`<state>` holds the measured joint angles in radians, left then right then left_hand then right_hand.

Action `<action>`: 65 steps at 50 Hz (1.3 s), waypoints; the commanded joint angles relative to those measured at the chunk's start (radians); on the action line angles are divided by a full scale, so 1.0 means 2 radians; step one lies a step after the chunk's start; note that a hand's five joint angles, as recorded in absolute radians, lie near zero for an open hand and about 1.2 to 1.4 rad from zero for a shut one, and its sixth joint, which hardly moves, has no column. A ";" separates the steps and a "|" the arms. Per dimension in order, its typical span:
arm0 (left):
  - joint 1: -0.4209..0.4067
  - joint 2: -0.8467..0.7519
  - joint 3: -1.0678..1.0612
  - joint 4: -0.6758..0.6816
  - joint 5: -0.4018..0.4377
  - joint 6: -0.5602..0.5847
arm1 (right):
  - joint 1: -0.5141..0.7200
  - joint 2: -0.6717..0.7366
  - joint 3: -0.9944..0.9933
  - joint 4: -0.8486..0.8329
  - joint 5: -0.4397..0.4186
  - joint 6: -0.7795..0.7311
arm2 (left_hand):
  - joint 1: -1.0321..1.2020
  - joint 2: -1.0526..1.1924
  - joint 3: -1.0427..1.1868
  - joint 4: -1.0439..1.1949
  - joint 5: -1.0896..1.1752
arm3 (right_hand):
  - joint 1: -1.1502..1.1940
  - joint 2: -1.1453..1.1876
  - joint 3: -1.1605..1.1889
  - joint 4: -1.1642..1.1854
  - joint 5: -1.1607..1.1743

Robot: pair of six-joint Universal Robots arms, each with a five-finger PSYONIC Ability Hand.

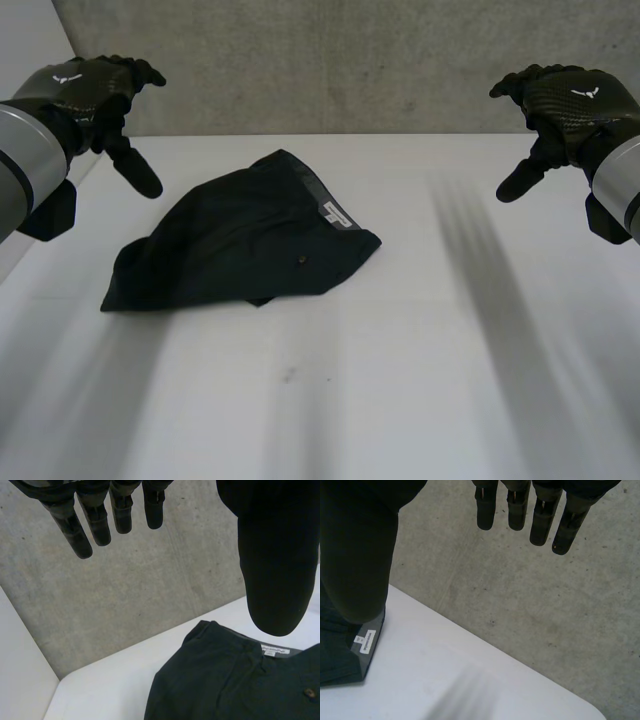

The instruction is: Fold the shorts.

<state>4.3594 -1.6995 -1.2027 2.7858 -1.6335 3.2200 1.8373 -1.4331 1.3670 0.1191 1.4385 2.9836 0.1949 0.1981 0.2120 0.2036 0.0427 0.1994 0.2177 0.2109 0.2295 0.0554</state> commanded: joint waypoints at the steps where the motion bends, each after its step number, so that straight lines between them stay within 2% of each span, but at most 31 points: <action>1: -0.001 0.010 -0.044 0.011 0.001 0.007 | 0.001 0.006 0.015 -0.039 -0.017 -0.015 | 0.001 -0.001 -0.008 -0.004 -0.011 | -0.012 -0.022 -0.018 -0.028 -0.028; 4: 0.003 0.009 -0.077 0.035 0.001 0.014 | 0.001 0.023 0.020 -0.047 -0.036 -0.037 | 0.001 -0.001 -0.008 -0.004 -0.011 | -0.012 -0.022 -0.018 -0.028 -0.028; 8: 0.017 0.005 -0.136 0.097 0.001 0.036 | 0.001 0.075 0.014 -0.052 -0.090 -0.091 | 0.002 0.000 -0.007 -0.002 -0.009 | -0.012 -0.022 -0.018 -0.028 -0.028; 9: 0.028 0.003 -0.161 0.129 0.001 0.051 | 0.000 0.097 0.008 -0.053 -0.111 -0.116 | 0.003 0.002 -0.005 -0.001 -0.008 | -0.012 -0.022 -0.018 -0.028 -0.028; 13: 0.056 -0.019 -0.212 0.208 0.002 0.092 | 0.007 0.162 -0.028 -0.069 -0.147 -0.146 | 0.006 0.005 -0.002 0.002 -0.005 | -0.012 -0.022 -0.018 -0.028 -0.028; 18: 0.069 -0.097 -0.225 0.266 0.005 0.124 | 0.047 0.256 -0.096 -0.099 -0.149 -0.138 | 0.011 0.009 0.002 0.006 0.000 | -0.012 -0.022 -0.018 -0.028 -0.028; 24: 0.090 -0.172 -0.204 0.273 0.001 0.133 | 0.068 0.356 -0.178 -0.107 -0.149 -0.105 | 0.046 0.044 0.037 0.041 0.035 | -0.012 -0.022 -0.018 -0.028 -0.028; 27: 0.097 -0.190 -0.196 0.273 0.003 0.132 | 0.079 0.384 -0.203 -0.111 -0.149 -0.084 | 0.072 0.071 0.064 0.068 0.061 | -0.012 -0.022 -0.018 -0.028 -0.028; 31: 0.097 -0.218 -0.177 0.273 0.003 0.133 | 0.095 0.436 -0.258 -0.116 -0.144 -0.045 | 0.087 0.086 0.079 0.083 0.076 | 0.047 0.038 0.041 0.032 0.032; 35: 0.097 -0.241 -0.160 0.274 0.003 0.133 | 0.107 0.470 -0.295 -0.109 -0.138 -0.042 | 0.099 0.097 0.090 0.094 0.088 | 0.116 0.106 0.110 0.101 0.100; 38: 0.097 -0.252 -0.149 0.274 0.004 0.133 | 0.111 0.485 -0.309 -0.104 -0.126 -0.042 | 0.150 0.148 0.142 0.146 0.139 | 0.172 0.162 0.166 0.157 0.156; 39: 0.097 -0.255 -0.147 0.273 0.005 0.133 | 0.111 0.490 -0.315 -0.100 -0.123 -0.043 | 0.213 0.211 0.204 0.208 0.202 | 0.215 0.206 0.210 0.200 0.200; 42: 0.094 -0.255 -0.146 0.274 0.005 0.133 | 0.111 0.496 -0.326 -0.092 -0.117 -0.044 | 0.341 0.339 0.332 0.336 0.329 | 0.372 0.363 0.366 0.357 0.357; 43: 0.092 -0.255 -0.146 0.275 0.005 0.133 | 0.111 0.497 -0.332 -0.088 -0.115 -0.044 | 0.459 0.457 0.450 0.454 0.448 | 0.521 0.512 0.515 0.506 0.506; 44: 0.091 -0.255 -0.147 0.275 0.005 0.133 | 0.111 0.496 -0.333 -0.087 -0.114 -0.044 | 0.514 0.512 0.505 0.509 0.503 | 0.591 0.582 0.585 0.576 0.576; 47: 0.085 -0.252 -0.150 0.275 0.005 0.133 | 0.110 0.484 -0.331 -0.085 -0.106 -0.043 | 0.601 0.599 0.592 0.596 0.589 | 0.598 0.589 0.593 0.583 0.583; 57: 0.045 -0.187 -0.160 0.275 0.005 0.126 | 0.106 0.347 -0.237 -0.064 -0.096 -0.049 | 0.601 0.599 0.592 0.596 0.590 | 0.598 0.589 0.593 0.583 0.583; 61: 0.018 -0.155 -0.172 0.275 0.005 0.126 | 0.105 0.286 -0.184 -0.004 -0.100 -0.083 | 0.601 0.599 0.592 0.596 0.590 | 0.598 0.589 0.593 0.583 0.583; 65: -0.008 -0.122 -0.198 0.274 0.006 0.126 | 0.087 0.228 -0.113 0.077 -0.100 -0.165 | 0.601 0.599 0.592 0.596 0.590 | 0.598 0.589 0.593 0.583 0.583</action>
<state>4.4062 -2.0233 -1.5451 3.3350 -1.6230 3.4715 2.0430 -0.8361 0.9816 0.0923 1.2428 2.8182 1.0824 1.1916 1.1857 1.1985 0.9644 0.9655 1.1675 1.1735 1.1741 0.9568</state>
